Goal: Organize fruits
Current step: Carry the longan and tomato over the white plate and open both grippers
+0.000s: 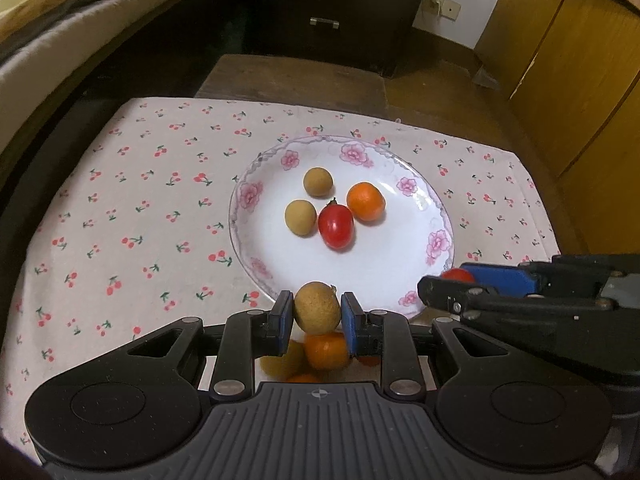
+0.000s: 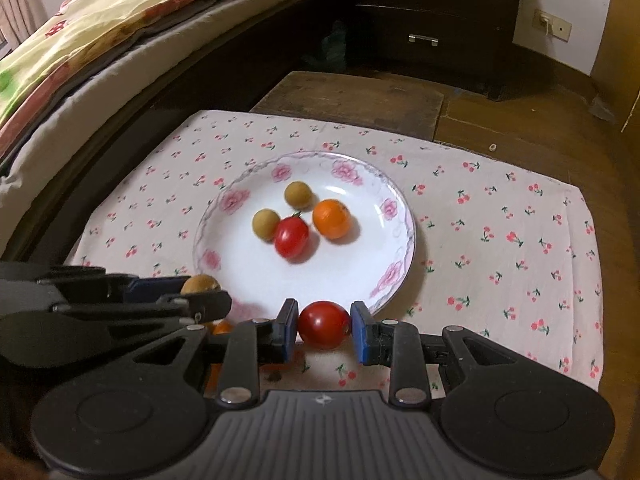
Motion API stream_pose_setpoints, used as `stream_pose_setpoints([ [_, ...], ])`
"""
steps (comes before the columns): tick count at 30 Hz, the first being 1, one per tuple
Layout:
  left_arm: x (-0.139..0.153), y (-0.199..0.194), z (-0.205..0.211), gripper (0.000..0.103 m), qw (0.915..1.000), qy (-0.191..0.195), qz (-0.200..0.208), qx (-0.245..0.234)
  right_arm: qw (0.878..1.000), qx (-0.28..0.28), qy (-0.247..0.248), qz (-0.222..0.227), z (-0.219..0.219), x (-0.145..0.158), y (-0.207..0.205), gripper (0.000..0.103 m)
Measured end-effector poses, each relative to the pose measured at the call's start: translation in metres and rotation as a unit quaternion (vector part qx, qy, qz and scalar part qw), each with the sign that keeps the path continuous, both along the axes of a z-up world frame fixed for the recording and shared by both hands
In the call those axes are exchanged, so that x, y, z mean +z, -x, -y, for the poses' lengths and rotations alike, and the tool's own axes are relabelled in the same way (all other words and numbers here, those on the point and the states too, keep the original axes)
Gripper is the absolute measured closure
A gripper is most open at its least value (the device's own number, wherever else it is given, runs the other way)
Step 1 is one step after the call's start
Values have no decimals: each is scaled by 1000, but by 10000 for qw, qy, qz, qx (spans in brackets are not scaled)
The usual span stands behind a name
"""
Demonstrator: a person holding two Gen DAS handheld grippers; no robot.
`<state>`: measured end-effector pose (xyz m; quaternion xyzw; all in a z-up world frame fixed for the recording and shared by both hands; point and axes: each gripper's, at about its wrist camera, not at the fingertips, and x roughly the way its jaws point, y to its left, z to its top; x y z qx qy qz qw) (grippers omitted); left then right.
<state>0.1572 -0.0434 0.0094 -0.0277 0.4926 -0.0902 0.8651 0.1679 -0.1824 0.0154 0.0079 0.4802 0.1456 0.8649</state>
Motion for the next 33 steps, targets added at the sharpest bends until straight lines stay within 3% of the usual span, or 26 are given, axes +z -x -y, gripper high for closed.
stream_pose_setpoints([
  [33,-8,-15,8,70,9996,-270,71,-32,9998,-160,-71,-65,1,-21,-22,73],
])
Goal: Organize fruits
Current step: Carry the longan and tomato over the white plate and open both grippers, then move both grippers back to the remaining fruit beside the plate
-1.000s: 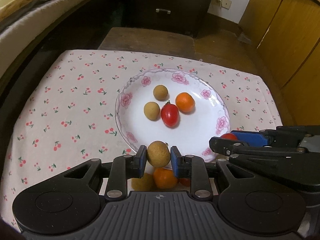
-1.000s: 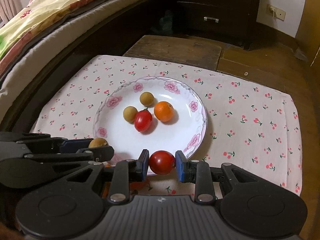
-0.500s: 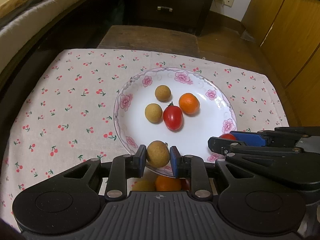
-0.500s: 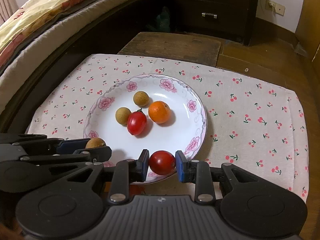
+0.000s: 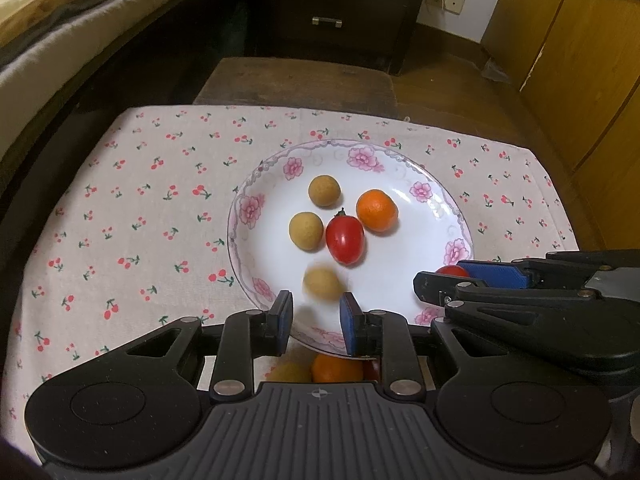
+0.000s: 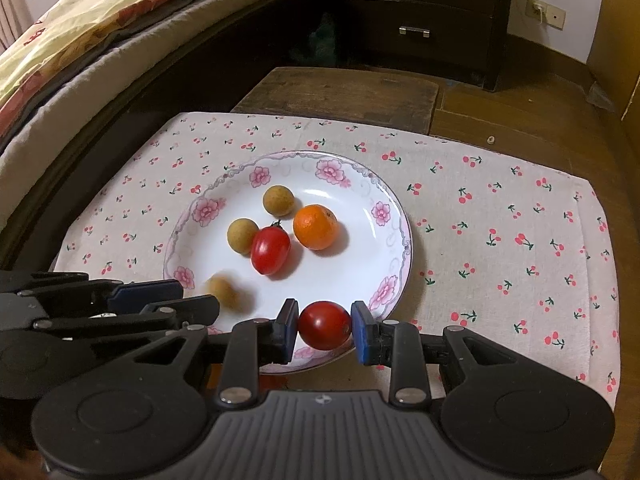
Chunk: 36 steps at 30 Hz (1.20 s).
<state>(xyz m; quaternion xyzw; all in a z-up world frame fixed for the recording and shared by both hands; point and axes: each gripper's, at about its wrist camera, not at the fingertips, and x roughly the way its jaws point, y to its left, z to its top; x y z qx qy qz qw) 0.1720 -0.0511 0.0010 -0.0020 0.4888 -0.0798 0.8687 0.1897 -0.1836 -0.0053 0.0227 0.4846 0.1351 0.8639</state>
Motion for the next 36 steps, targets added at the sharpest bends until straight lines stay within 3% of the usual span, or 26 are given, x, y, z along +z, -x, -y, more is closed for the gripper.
stream_pose_setpoints([
  [36,19,28,-7,62,9997,62,236,-79,9998,-34,6,217,-2,26,31,73],
])
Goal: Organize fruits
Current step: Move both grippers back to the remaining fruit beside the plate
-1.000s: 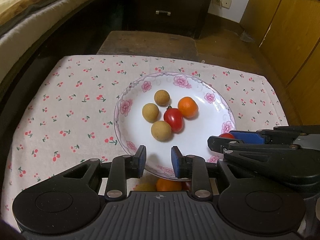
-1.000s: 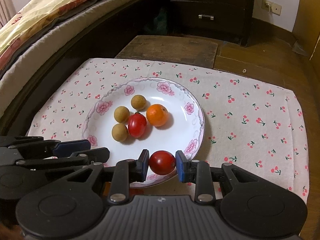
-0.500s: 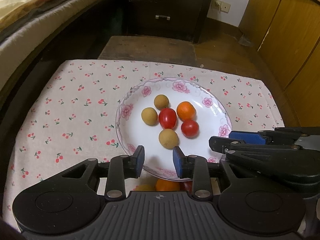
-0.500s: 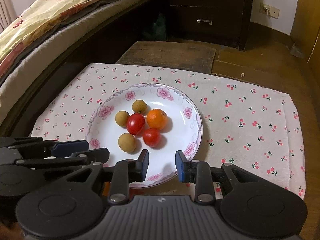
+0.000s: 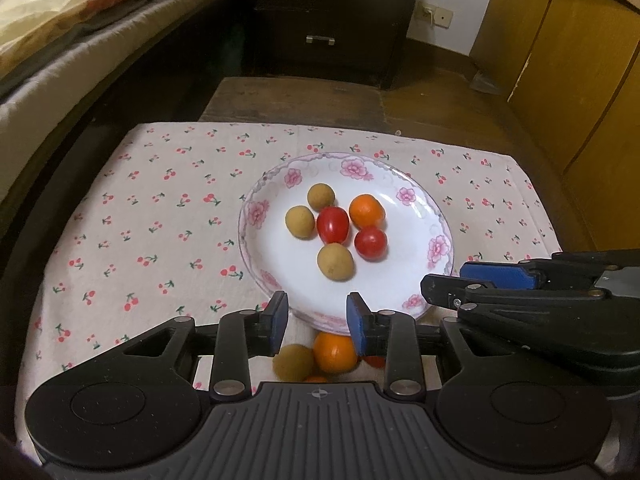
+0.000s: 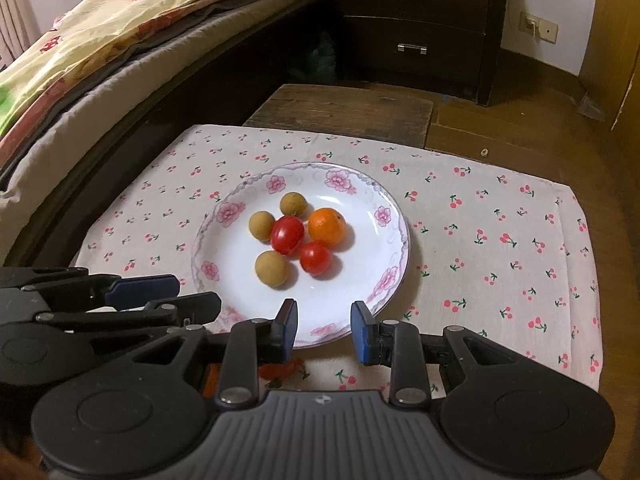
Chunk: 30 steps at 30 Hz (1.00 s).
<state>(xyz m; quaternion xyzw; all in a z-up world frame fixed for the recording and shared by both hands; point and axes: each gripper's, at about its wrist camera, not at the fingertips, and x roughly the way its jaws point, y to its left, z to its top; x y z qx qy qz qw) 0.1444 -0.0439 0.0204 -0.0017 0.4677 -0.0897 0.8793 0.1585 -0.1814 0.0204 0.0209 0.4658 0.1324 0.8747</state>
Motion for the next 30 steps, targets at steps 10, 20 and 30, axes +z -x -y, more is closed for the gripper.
stream_pose_setpoints([
  [10,-5,18,-7,62,9999,13,-126,-29,9999,77,-25,-144,-7,-4,19,73],
  [20,-12,27,-24,54,9995,123,-284,98,9990,170,-67,-416,-14,-20,24,70],
  [30,-20,26,-40,54,9983,263,-471,218,9980,271,-99,-570,-24,-37,10,68],
])
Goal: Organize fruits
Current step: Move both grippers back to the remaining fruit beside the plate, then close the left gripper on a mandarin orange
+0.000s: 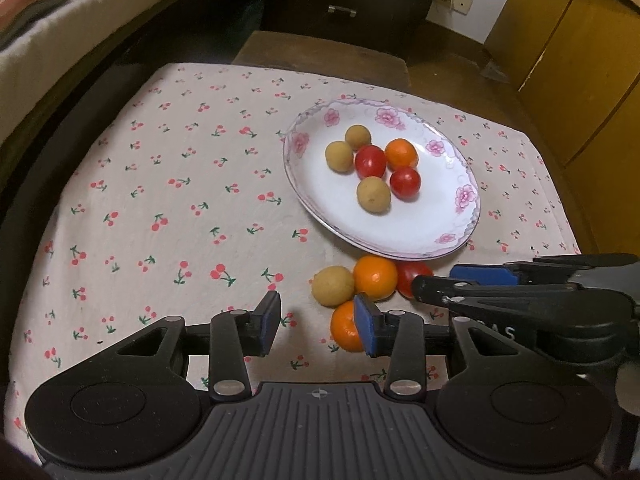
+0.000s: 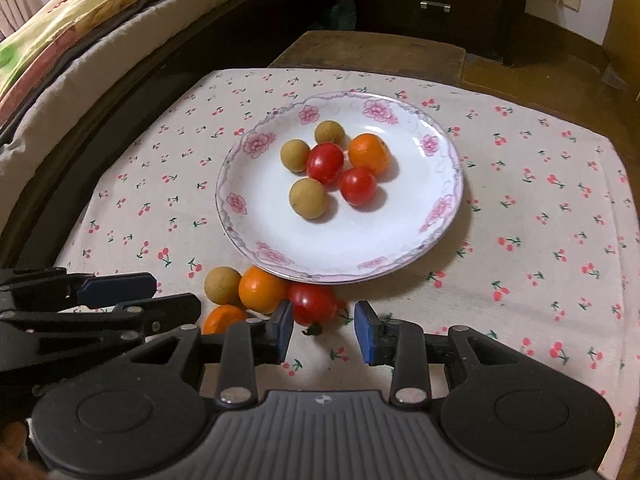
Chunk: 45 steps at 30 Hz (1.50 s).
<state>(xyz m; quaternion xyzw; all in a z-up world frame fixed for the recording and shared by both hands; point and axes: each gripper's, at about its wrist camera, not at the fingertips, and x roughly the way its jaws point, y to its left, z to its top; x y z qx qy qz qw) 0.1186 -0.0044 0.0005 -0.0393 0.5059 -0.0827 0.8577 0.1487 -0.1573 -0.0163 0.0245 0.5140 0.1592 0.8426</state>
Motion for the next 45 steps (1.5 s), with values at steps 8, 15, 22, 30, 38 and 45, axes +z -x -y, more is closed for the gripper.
stream_pose_setpoints([
  [8,-5,0,-6,53,10000,26,-83,39,9999,86,-73,-29,-6,-12,-12,66],
  [15,-8,1,-3,51,9998,102,-151,-25,9998,174,31,67,-12,-15,-14,69],
  [22,-12,4,7,51,9995,169,-227,-148,9997,146,193,38,-3,-9,-4,70],
  [30,-24,-3,24,52,9992,115,-333,-167,9998,48,176,-3,20,-5,10,71],
  [38,-31,-8,30,54,9995,-61,-294,-110,9999,9,114,-1,29,-4,18,71],
  [45,-32,-8,33,61,9993,-176,-251,-199,9999,-91,46,-115,36,-8,12,70],
])
